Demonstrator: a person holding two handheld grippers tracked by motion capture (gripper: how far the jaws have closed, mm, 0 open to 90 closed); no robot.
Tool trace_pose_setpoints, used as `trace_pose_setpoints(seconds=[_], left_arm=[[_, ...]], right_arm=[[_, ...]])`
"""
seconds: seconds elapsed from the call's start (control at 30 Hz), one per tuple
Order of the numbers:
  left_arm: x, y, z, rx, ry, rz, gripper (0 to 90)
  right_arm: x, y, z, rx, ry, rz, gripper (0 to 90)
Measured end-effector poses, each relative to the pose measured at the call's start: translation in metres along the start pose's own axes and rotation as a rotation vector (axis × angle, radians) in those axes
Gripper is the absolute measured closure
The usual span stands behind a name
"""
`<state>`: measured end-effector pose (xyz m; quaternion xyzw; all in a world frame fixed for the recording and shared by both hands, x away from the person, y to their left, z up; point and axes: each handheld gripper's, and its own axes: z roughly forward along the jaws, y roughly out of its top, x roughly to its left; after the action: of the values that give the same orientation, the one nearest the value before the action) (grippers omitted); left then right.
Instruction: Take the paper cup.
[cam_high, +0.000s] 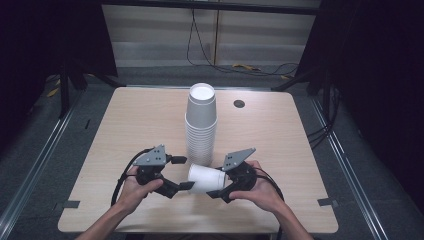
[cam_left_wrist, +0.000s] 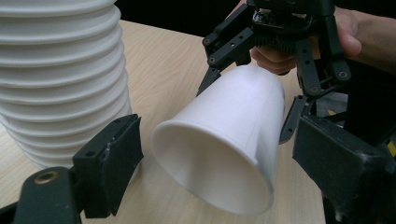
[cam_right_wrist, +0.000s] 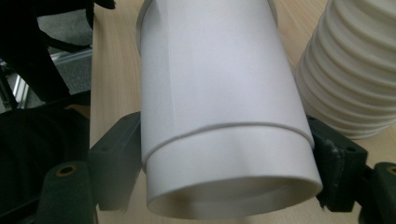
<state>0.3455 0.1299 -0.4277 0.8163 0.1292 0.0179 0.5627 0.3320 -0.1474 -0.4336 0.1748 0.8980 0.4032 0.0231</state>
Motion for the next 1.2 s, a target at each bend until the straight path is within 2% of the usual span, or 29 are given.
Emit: trace_pose_setpoints(seconds=[0.1,0.37,0.6,0.8,0.93,0.97,1.13,1.2], left_arm=[[0.0,0.0,-0.001,-0.007,0.002,-0.001,15.5],[-0.003,0.001,0.0,-0.022,-0.006,-0.002,15.4],[-0.003,0.001,0.0,-0.026,-0.014,-0.002,15.5],[-0.003,0.0,0.001,-0.035,-0.023,0.006,15.5],[-0.004,0.0,0.001,-0.051,-0.025,-0.003,15.5],[-0.004,0.0,0.001,-0.057,-0.014,-0.005,15.4],[-0.002,-0.004,0.0,-0.08,-0.004,-0.023,15.4],[0.0,-0.004,-0.001,-0.091,-0.014,-0.036,15.2]], right_arm=[[0.0,-0.004,-0.001,-0.029,-0.012,-0.007,22.2],[0.0,-0.008,-0.002,-0.103,0.001,-0.005,22.0],[-0.004,-0.012,-0.006,-0.184,0.041,0.017,22.1],[-0.006,-0.015,-0.006,-0.25,0.05,0.023,22.1],[-0.006,-0.015,-0.006,-0.277,0.045,0.026,22.0],[-0.005,-0.015,-0.006,-0.282,0.04,0.027,22.0],[-0.006,-0.016,-0.006,-0.33,0.072,0.045,22.0],[-0.007,-0.017,-0.006,-0.346,0.082,0.054,22.0]])
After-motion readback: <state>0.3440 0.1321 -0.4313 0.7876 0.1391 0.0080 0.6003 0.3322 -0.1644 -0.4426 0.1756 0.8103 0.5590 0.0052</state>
